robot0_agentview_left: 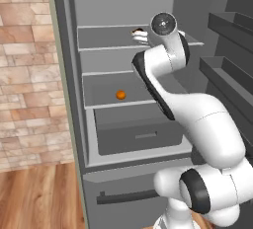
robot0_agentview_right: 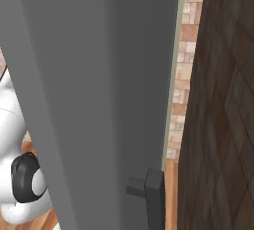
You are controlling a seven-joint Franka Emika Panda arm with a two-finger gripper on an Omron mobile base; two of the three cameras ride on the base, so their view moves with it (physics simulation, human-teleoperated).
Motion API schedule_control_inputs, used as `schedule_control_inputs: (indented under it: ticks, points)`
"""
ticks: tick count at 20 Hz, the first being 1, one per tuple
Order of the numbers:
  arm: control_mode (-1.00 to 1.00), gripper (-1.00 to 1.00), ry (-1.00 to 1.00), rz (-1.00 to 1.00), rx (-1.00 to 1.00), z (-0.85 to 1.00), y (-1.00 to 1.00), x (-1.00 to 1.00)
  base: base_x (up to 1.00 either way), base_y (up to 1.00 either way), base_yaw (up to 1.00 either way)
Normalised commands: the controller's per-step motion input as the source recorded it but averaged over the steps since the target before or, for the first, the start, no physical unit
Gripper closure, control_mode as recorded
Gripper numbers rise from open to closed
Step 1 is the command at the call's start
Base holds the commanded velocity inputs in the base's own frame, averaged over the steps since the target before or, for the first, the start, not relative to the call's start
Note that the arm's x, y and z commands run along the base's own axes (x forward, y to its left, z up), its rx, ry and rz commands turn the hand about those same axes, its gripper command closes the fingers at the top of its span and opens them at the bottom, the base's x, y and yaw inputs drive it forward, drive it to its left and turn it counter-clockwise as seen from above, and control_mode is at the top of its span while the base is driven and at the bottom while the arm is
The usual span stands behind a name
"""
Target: Place the cold items (sweet potato and tangerine) from the fridge in one tupperware on the dining counter. Place the warm items (kebab skewer and hot dog) in the stove area in another tupperware.
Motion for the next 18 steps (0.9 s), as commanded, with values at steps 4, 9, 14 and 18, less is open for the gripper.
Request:
schedule_control_inputs:
  ticks: [4,9,14,18]
  points:
    - [-1.00,-1.00,0.09,0.00,-0.06,0.08,-0.03,0.54,0.00,0.00,0.00]
    - [-1.00,-1.00,0.08,0.04,0.00,0.00,-0.09,0.54,0.00,0.00,0.00]
    - [-1.00,-1.00,0.11,0.02,0.03,-0.01,-0.01,0.84,0.00,0.00,0.00]
    - [-1.00,-1.00,0.02,0.00,0.03,0.00,0.00,0.77,0.00,0.00,0.00]
